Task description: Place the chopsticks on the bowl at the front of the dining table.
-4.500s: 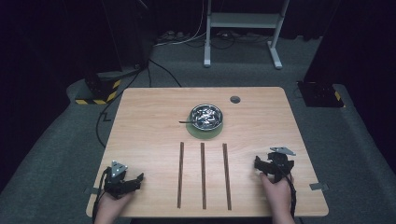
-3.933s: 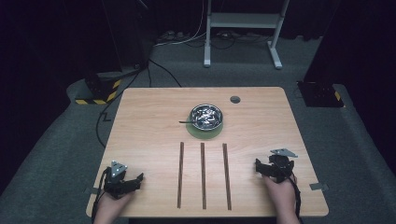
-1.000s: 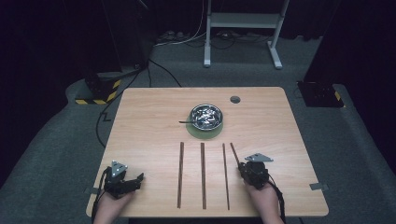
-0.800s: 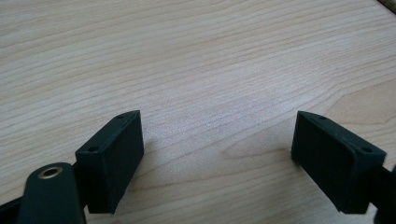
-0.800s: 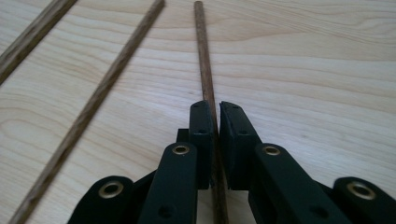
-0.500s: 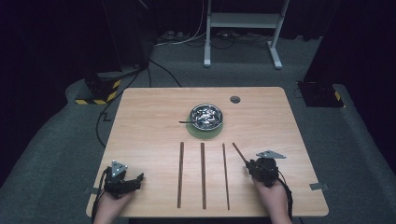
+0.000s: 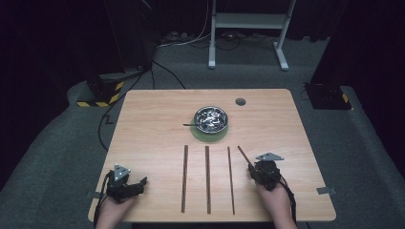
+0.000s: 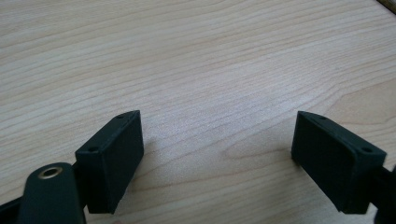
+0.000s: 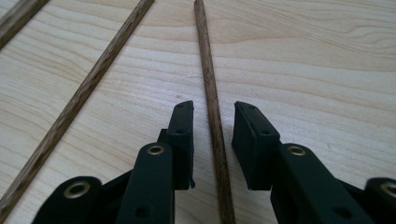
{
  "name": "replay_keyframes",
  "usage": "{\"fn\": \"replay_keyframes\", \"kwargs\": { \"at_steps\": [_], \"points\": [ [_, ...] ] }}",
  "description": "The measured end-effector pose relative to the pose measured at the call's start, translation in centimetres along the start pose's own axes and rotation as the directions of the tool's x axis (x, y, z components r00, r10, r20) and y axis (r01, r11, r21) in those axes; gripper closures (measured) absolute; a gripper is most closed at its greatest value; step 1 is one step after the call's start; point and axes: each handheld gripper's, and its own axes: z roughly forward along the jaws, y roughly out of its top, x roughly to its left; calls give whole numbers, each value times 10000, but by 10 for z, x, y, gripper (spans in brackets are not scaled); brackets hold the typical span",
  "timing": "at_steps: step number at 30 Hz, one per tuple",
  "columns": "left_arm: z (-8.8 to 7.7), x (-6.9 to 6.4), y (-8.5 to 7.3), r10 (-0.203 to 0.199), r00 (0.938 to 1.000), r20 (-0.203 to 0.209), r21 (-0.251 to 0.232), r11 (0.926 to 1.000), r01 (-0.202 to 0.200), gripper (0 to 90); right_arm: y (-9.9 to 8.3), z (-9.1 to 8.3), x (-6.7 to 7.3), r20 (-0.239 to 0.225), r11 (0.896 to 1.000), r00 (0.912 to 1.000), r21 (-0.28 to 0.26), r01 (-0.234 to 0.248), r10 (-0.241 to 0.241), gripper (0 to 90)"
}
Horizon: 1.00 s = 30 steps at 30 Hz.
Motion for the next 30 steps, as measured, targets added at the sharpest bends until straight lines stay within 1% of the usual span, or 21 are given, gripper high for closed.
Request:
{"fn": "replay_keyframes", "kwargs": {
  "at_steps": [1, 4, 7, 8, 9, 12, 14, 15, 16, 17, 20, 23, 25, 30],
  "points": [
    [0, 0, 0, 2, 10000, 0, 3, 10000, -2, 169, 2, 0, 0, 40, 9998, 9998, 131, 177, -178, 697],
    [0, 0, 0, 23, 10000, 8, 17, 10000, -23, 168, 6, 0, -2, 27, 9991, 9998, 387, 190, -191, 700],
    [0, 1, 1, 158, 9999, 48, 59, 9999, -159, 167, 8, 1, -3, 30, 9982, 9997, 558, 223, -225, 713],
    [0, 1, 1, 161, 9999, 49, 75, 9998, -161, 167, 10, 1, -5, -22, 9973, 9997, 696, 239, -238, 717],
    [0, 1, 1, 171, 9998, 44, 67, 9998, -172, 167, 10, 0, -4, 86, 9965, 9996, 794, 278, -285, 735],
    [0, 0, 0, 112, 9999, 56, 24, 9999, -112, 167, 11, 0, -4, 89, 9963, 9996, 817, 278, -286, 743],
    [0, 0, 0, 107, 9999, 54, 21, 9999, -108, 167, 12, 0, -5, 67, 9951, 9993, 927, 353, -361, 757],
    [0, 0, 0, 111, 9999, 55, 24, 9999, -111, 167, 13, 1, -3, 67, 9943, 9991, 979, 414, -423, 778],
    [0, 0, 0, 111, 9999, 55, 24, 9999, -111, 167, 13, 1, -3, 67, 9943, 9991, 979, 414, -423, 778],
    [0, 0, 1, 112, 9999, 64, 24, 9999, -112, 167, 14, 1, -3, 32, 9933, 9988, 1045, 492, -498, 802],
    [0, 0, 1, 105, 9999, 67, 21, 9999, -105, 167, 14, 1, -1, 79, 9936, 9989, 1028, 457, -468, 831],
    [0, 0, 1, 105, 9999, 67, 22, 9999, -105, 167, 13, 0, -1, 121, 9937, 9989, 1040, 430, -445, 827],
    [1, 0, 1, 96, 9999, 117, 16, 10000, -96, 167, 13, -2, -2, 82, 9926, 9993, 1162, 353, -365, 768],
    [1, 0, 1, 162, 9998, 136, 15, 9999, -162, 167, 9, -4, -2, 126, 9934, 9992, 1085, 363, -379, 775]
  ]
}}
